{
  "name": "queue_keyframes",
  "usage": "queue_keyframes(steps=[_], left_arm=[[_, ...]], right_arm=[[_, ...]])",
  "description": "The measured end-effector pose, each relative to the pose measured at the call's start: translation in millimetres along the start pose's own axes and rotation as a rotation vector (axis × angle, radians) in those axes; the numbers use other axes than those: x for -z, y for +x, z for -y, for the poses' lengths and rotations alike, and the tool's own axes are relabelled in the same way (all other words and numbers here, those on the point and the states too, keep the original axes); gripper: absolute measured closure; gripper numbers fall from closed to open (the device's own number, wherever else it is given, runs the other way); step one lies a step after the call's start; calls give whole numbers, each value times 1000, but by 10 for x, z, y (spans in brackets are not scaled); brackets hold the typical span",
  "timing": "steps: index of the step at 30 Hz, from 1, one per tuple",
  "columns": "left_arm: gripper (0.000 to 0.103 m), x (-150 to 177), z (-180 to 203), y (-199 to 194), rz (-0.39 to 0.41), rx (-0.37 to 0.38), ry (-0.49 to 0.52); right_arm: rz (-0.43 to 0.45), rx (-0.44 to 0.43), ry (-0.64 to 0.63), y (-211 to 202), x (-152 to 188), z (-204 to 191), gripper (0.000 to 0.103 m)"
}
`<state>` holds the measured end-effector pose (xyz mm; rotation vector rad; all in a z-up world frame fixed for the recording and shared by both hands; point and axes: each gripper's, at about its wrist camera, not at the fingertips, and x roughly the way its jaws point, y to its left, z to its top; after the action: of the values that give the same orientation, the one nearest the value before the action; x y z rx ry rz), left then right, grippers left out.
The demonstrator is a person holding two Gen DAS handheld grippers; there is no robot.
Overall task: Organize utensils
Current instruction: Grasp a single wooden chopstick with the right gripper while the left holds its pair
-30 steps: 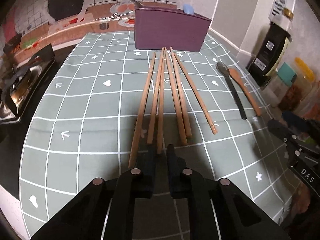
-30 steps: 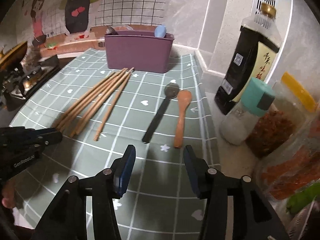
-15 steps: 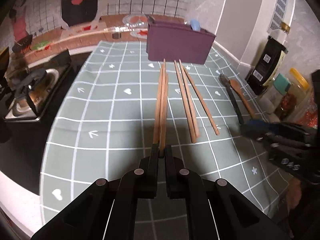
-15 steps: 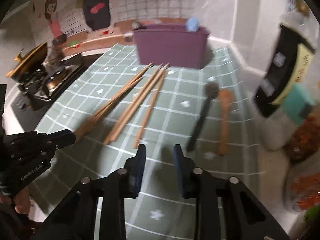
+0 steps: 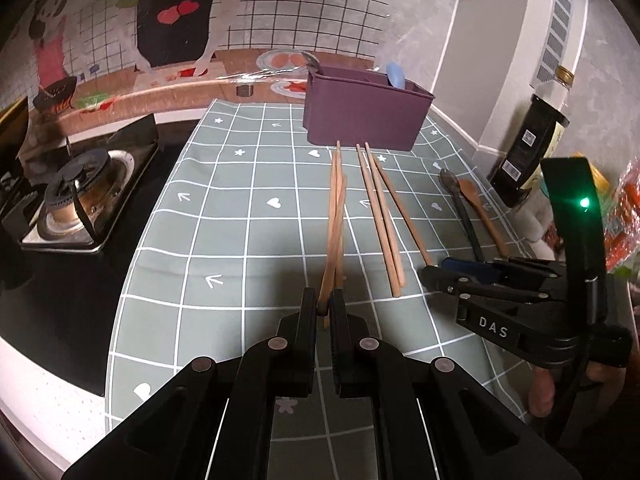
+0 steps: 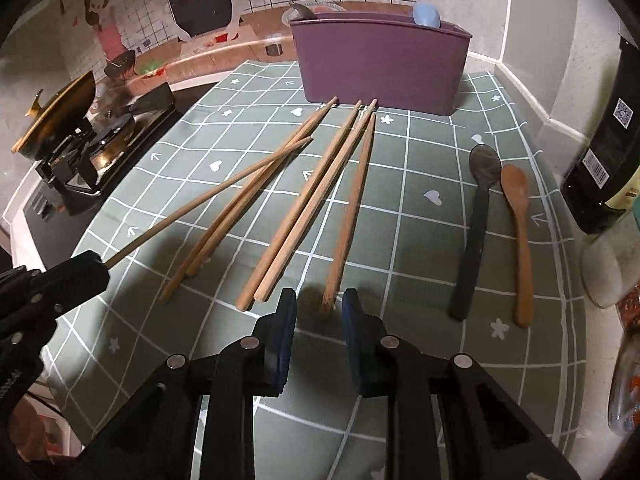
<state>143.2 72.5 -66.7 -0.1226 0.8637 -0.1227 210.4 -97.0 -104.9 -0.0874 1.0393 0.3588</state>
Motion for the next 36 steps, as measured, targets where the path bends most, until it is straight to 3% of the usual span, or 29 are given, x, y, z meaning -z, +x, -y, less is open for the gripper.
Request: queue_keyframes(steps=[8,14,31,36], left_arm=[[97,-39,-3,-3,4,17,-9],[97,-67,1,-8,6,21,-5],[97,-296,90,-178,74,45,27],[97,-249,44,-92,24,57,24]], right_arm=[[-6,37,1,66,-18,-1,83],[2,79,-15,67,-12,-10,96],[106,99,14,-375,-76,175,97],[120,110,14,-431,-90,211,97]])
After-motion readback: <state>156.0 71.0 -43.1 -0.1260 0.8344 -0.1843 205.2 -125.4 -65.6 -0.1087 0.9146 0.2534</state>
